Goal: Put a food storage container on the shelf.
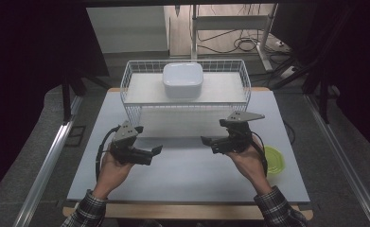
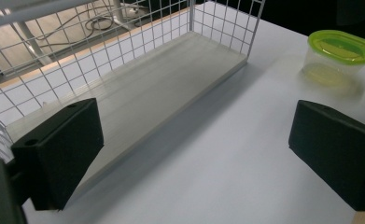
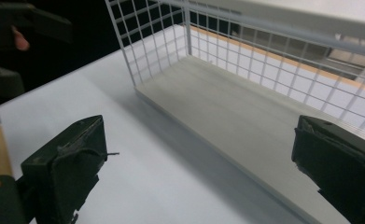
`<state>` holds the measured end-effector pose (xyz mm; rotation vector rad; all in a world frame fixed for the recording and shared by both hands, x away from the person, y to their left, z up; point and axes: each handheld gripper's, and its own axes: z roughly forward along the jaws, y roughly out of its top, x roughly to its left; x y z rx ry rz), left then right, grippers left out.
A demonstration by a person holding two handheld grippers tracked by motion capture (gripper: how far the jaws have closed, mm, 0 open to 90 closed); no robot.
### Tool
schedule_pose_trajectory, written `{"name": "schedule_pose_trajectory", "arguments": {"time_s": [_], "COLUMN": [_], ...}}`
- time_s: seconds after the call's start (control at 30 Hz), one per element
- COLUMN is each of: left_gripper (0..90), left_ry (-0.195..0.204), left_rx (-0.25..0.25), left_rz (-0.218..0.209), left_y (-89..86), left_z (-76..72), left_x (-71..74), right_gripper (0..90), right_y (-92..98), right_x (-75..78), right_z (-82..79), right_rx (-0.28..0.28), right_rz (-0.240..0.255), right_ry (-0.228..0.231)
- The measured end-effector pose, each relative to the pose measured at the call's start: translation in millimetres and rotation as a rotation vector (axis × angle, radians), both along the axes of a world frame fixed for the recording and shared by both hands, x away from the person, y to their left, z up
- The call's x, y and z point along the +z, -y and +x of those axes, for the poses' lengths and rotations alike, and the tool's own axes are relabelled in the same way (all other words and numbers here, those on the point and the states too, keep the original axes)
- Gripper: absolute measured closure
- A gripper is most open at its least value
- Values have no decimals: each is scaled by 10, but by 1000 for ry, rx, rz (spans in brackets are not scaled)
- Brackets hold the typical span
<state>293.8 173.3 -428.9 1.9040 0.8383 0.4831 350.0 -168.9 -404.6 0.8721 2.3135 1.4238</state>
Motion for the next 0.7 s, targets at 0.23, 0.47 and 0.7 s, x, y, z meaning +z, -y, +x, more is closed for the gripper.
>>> {"name": "schedule_pose_trajectory", "arguments": {"time_s": [0.23,0.47,0.7], "left_gripper": [35,34,39], "left_ry": [-23,-27,-54], "left_rx": [-16,-17,-9], "left_rz": [33,41,53], "left_y": [-17,-69,-100], "left_z": [-98,-203,-276], "left_x": [-150,-296,-466], "right_gripper": [38,51,54], "right_y": [115,164,221], "right_x": [-146,-291,-396], "right_z": [-104,-233,-348], "right_rx": [8,-4,-28], "right_rz": [28,1,-43], "right_ry": [-28,-32,-30]}}
